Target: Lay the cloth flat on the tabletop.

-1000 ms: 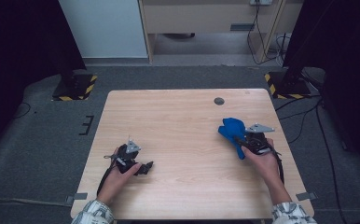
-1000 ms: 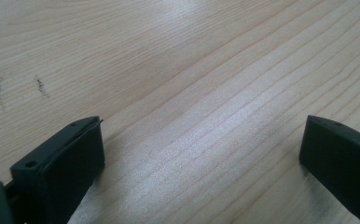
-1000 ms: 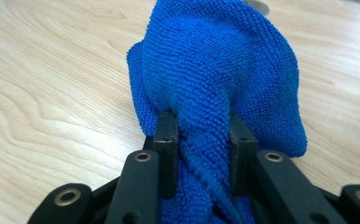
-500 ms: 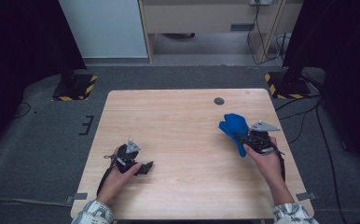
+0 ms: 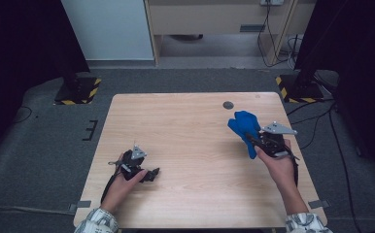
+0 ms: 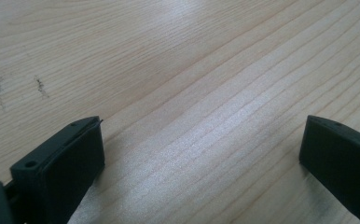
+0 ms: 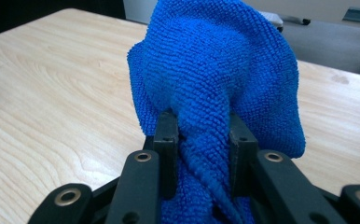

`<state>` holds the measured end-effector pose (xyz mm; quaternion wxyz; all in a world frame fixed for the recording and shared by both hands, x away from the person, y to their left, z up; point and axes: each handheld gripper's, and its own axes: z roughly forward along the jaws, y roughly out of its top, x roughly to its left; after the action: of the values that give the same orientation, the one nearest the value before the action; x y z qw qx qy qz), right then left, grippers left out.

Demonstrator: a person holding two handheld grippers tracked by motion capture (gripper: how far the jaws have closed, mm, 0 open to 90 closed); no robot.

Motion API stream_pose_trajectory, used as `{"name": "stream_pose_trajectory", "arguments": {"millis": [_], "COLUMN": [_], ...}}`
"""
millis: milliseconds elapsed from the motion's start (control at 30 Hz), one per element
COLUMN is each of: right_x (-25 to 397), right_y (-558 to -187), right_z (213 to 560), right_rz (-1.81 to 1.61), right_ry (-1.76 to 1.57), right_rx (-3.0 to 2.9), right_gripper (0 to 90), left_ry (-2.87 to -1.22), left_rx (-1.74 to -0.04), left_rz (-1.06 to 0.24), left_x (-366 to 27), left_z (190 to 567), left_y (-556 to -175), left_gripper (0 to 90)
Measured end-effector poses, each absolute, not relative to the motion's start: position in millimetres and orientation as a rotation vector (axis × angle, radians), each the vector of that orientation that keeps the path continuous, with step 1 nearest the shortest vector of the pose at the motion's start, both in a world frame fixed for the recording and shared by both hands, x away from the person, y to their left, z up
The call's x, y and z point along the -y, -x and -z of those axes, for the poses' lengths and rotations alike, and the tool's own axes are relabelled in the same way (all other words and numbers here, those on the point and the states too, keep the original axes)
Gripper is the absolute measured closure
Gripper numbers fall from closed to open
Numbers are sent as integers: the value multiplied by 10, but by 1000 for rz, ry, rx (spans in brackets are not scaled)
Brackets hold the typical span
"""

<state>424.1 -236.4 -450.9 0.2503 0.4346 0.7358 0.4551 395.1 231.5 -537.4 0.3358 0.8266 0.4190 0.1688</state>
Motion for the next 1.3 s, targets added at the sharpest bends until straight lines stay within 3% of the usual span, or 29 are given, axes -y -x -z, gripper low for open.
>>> {"name": "stream_pose_trajectory", "arguments": {"millis": [567, 1300], "right_x": [2054, 871], "right_y": [-4169, -4301], "right_z": [4331, 4715], "right_rz": [-1279, -1165], "right_ry": [-1086, -958], "right_rx": [-2029, -2298], "right_gripper": [710, 689], "left_ry": [-2156, -2159], "left_rx": [-1093, -1087], "left_rz": [-440, -438], "left_x": [-2316, -2317], "left_z": [5374, 5373], "left_y": [-3951, -3956], "left_gripper": [0, 0]}}
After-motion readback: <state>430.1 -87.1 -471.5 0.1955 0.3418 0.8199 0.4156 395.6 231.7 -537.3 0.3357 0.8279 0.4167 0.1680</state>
